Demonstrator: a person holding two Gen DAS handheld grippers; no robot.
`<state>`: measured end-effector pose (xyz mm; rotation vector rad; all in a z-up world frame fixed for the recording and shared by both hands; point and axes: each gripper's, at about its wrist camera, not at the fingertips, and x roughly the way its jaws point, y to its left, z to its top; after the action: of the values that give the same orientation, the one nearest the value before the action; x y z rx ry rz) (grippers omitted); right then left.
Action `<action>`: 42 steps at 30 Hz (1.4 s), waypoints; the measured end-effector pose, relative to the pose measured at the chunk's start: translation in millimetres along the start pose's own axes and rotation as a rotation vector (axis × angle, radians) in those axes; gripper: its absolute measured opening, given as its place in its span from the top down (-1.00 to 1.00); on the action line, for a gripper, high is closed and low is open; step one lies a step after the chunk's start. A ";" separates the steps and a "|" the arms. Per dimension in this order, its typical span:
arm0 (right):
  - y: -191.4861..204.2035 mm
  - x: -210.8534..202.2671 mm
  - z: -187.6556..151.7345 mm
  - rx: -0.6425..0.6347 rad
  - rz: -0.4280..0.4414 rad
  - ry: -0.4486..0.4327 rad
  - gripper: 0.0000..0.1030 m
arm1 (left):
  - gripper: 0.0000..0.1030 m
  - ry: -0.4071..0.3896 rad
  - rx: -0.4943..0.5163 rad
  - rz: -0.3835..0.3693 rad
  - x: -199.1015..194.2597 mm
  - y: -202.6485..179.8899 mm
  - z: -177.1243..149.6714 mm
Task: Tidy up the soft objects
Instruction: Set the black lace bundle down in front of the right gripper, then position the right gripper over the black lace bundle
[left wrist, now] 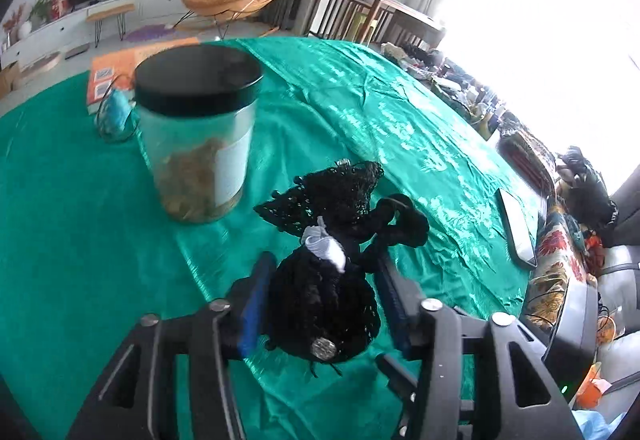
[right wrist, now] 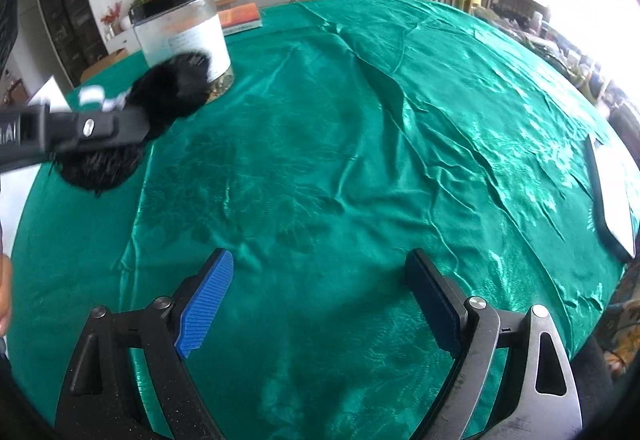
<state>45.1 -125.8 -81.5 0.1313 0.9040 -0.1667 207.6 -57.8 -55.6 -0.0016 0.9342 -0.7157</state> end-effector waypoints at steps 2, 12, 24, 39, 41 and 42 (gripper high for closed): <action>1.0 0.7 -0.3 -0.009 -0.011 -0.006 -0.75 | -1.00 -0.026 0.019 0.077 -5.2 -4.5 3.5; 7.0 2.3 -0.6 -0.021 -0.034 -0.019 -0.81 | -1.00 -0.008 -0.072 0.349 -37.7 95.6 -62.8; 7.2 3.9 -1.0 -0.019 -0.035 -0.046 -0.85 | -1.00 0.013 -0.095 0.446 -20.6 124.8 -95.2; -6.1 29.2 40.6 0.005 -0.040 0.045 -0.85 | -1.00 0.011 -0.096 0.445 -21.5 125.4 -95.3; -13.7 50.0 70.1 0.017 -0.037 0.050 -0.85 | -1.00 0.012 -0.096 0.445 -21.2 125.5 -95.3; -17.1 59.8 83.5 0.014 -0.053 0.047 -0.84 | -1.00 0.012 -0.096 0.445 -21.7 125.3 -95.5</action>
<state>142.2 -163.2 -78.5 0.1247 0.9542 -0.2198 199.6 79.4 -135.5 0.1229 0.9374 -0.2591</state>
